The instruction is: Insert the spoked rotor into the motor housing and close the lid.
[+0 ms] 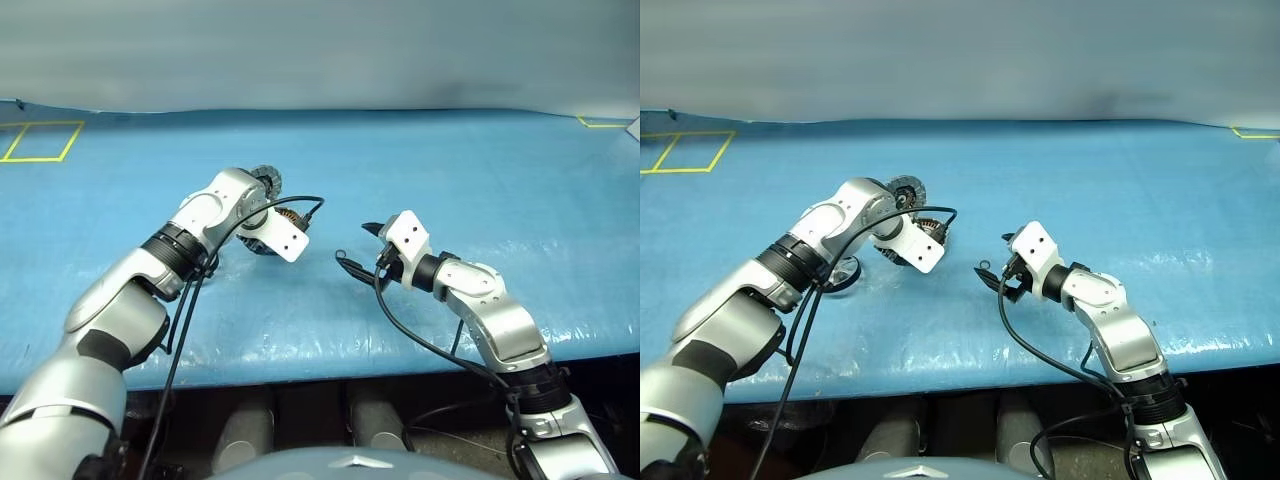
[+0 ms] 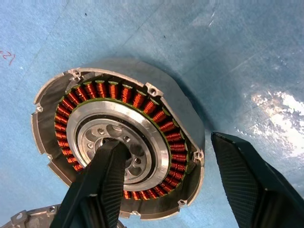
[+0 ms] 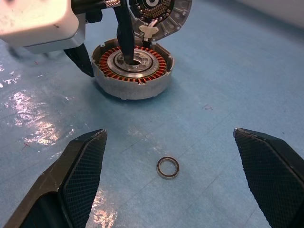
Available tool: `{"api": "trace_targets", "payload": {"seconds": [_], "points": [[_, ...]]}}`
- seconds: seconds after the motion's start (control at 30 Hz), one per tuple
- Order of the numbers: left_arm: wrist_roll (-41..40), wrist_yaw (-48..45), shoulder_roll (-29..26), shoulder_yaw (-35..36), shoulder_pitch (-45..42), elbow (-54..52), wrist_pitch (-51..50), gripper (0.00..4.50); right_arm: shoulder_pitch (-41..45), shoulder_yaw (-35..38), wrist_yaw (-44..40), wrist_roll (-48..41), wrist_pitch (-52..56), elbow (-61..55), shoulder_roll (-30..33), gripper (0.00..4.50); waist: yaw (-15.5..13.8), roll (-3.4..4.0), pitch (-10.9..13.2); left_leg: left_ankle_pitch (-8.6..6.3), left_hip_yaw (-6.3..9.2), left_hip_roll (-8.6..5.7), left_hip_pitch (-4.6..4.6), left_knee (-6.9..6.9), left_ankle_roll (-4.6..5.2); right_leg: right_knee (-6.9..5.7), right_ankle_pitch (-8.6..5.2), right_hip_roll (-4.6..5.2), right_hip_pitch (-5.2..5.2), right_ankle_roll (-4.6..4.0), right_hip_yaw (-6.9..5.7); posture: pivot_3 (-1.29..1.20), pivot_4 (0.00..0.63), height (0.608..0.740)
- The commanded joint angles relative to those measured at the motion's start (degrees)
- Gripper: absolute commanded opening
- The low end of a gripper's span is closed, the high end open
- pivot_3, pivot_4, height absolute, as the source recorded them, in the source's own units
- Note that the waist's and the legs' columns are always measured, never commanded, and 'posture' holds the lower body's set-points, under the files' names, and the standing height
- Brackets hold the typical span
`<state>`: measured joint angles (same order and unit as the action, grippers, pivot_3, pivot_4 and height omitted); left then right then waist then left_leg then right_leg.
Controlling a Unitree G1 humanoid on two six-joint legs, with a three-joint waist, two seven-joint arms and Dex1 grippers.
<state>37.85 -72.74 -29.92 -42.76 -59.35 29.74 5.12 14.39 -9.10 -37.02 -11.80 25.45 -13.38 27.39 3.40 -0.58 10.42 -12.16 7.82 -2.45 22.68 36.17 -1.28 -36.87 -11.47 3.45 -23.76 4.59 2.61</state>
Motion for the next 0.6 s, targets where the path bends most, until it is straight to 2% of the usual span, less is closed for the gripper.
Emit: {"api": "trace_targets", "payload": {"seconds": [0.03, 0.33, 0.6], "points": [[0.3, -0.8, 0.3, 0.8, 0.4, -0.1, -0.3, 2.2, 0.4, 1.2, 0.3, 0.0, -1.4, -1.6, -0.2, 4.5, 0.0, 0.0, 0.0, 0.0, 0.0, 0.0, 0.0, 0.0, 0.0, 0.0, 0.0, 0.0, 0.0, 0.0, 0.0, 0.0, 0.15, 0.74], [-3.3, -1.8, 0.0, 2.9, 0.2, -1.8, 3.0, 2.2, 0.0, 1.3, 0.3, 0.0, -1.5, -1.3, -0.3, 4.5, 0.0, 0.0, 0.0, 0.0, 0.0, 0.0, 0.0, 0.01, 0.0, -0.02, 0.0, 0.0, 0.0, 0.0, 0.0, 0.0, 0.15, 0.74], [-9.0, -8.5, -2.9, 4.1, 3.5, -12.0, 6.2, 2.2, -0.3, 1.8, 1.0, 0.0, -1.5, -1.2, -0.5, 4.5, 0.0, 0.0, 0.0, 0.0, 0.0, 0.0, 0.01, 0.01, 0.0, -0.02, 0.01, 0.0, -0.01, -0.01, 0.04, 0.0, 0.15, 0.74]]}}
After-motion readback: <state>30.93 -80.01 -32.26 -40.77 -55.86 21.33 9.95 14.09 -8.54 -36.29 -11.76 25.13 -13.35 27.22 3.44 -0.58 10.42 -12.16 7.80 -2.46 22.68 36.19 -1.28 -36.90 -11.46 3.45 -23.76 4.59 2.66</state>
